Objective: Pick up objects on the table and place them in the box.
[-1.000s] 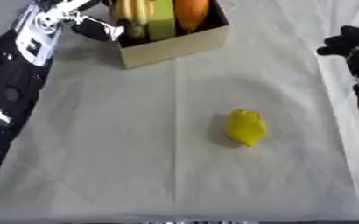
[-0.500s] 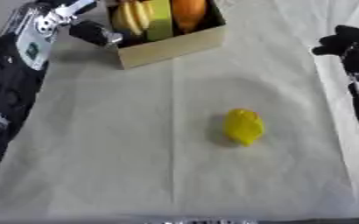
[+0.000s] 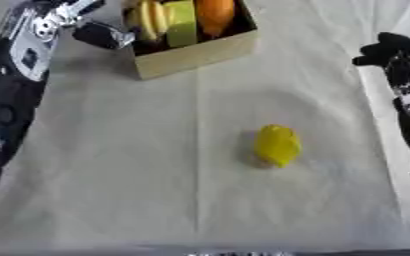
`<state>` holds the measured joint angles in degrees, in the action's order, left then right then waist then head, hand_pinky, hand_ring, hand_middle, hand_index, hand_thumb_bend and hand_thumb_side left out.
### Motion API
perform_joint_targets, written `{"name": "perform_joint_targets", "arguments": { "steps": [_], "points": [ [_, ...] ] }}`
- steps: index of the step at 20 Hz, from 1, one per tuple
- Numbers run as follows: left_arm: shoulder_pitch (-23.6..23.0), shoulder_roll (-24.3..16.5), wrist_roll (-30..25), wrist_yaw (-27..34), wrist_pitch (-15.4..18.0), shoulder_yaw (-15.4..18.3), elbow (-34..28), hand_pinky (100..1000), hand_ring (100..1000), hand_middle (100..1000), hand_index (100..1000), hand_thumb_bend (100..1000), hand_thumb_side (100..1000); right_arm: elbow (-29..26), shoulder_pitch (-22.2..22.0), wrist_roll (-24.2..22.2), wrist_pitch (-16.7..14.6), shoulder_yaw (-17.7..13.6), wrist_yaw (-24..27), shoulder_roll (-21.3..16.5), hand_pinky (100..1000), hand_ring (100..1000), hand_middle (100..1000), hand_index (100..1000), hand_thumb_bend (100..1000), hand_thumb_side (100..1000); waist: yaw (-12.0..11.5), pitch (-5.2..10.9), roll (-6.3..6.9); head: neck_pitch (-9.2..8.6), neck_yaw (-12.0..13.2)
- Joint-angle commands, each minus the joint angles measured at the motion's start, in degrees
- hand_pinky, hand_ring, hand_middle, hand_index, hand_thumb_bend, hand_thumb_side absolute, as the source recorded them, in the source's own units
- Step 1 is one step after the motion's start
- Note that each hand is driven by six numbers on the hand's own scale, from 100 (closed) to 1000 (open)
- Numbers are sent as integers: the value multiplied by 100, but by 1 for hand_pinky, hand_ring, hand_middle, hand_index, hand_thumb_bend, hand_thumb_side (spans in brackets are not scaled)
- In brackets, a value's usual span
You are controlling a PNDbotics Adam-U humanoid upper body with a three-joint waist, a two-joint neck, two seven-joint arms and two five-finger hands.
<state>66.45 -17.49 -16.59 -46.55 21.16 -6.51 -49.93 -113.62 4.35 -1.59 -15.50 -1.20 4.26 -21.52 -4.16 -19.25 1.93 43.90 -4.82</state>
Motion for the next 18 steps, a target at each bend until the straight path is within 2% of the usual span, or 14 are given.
{"name": "perform_joint_targets", "arguments": {
  "steps": [1,5,9,12,16,18],
  "points": [
    [39,-254,-158,461,-101,5,-496,830,839,712,875,164,372,-97,-21,23,-60,-69,65,-179,990,737,719,855,100,669,-27,242,-98,22,-75],
    [-101,-398,-484,1081,-298,-56,-1143,822,825,694,862,100,357,-97,-50,44,-134,-81,91,-222,989,737,719,855,100,664,-66,287,-122,22,-142],
    [-303,-615,-643,1686,-530,-43,-1936,812,811,676,857,100,327,-97,-96,53,-212,-96,95,-263,986,739,719,855,100,658,-99,319,-150,22,-219],
    [-593,-919,-611,2145,-780,-38,-2628,801,798,664,848,100,256,-97,-127,71,-312,-101,73,-358,979,741,720,855,100,649,-135,338,-165,22,-281],
    [-1349,-1529,-73,2908,-1151,71,-3797,802,787,651,846,100,288,-97,-292,116,-650,-73,-144,-720,963,746,725,855,100,633,-194,359,-187,22,-348],
    [-1895,-1812,499,3451,-1345,235,-4419,799,781,643,845,100,362,-97,-392,169,-855,-26,-357,-943,953,750,728,855,100,627,-219,352,-206,22,-335]
  ]
}}
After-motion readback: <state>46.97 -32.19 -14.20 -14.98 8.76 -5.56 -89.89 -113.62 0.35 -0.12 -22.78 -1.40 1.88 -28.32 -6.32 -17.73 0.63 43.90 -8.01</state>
